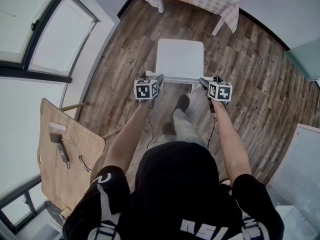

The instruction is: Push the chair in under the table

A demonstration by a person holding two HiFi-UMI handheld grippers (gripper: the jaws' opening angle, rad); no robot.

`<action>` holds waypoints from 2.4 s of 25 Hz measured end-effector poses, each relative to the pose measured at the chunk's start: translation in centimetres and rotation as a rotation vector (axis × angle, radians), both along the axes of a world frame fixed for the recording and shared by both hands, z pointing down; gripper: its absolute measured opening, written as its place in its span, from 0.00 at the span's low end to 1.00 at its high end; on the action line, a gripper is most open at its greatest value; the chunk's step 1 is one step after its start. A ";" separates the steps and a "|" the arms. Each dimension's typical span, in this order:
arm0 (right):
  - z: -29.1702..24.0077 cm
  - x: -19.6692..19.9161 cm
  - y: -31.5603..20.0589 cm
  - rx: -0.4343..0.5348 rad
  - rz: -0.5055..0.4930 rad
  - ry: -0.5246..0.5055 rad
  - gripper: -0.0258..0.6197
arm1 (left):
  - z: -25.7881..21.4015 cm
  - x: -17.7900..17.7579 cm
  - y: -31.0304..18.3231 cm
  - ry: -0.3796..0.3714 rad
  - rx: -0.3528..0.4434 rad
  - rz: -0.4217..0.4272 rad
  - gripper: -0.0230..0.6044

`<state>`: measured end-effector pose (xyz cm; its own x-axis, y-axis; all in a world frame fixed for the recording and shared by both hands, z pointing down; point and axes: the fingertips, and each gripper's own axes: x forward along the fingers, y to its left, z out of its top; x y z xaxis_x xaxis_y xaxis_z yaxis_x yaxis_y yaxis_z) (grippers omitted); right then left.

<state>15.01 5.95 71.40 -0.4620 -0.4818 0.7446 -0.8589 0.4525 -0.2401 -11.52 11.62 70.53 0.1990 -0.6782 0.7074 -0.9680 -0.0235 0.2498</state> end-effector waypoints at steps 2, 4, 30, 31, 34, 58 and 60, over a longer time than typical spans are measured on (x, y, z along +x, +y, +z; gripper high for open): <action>0.1 -0.1 0.2 -0.001 0.002 0.001 0.69 | 0.2 -0.1 0.1 0.004 -0.002 0.006 0.62; 0.2 -0.2 0.4 0.000 0.004 0.002 0.69 | 0.3 -0.2 0.3 0.007 -0.003 0.007 0.62; 2.2 -1.6 -2.5 -0.039 0.037 0.007 0.69 | 2.0 -1.7 -3.9 -0.005 -0.062 0.046 0.62; 2.2 -1.6 -3.0 -0.039 0.038 0.005 0.69 | 2.0 -1.7 -4.4 -0.006 -0.063 0.048 0.62; 2.2 -1.6 -4.6 -0.042 0.039 0.005 0.69 | 2.0 -1.7 -6.2 -0.008 -0.066 0.053 0.62; 1.1 -1.4 -18.2 -0.063 0.018 0.024 0.69 | 1.7 -1.7 -19.7 -0.035 -0.121 0.052 0.62; 1.0 -1.4 -18.8 -0.066 0.014 0.024 0.69 | 1.8 -1.8 -20.3 -0.036 -0.122 0.046 0.62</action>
<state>13.59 -12.89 72.44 -0.4375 -0.4372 0.7858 -0.8707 0.4243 -0.2486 -13.29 -8.66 72.32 0.2012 -0.5778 0.7910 -0.9750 -0.0400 0.2187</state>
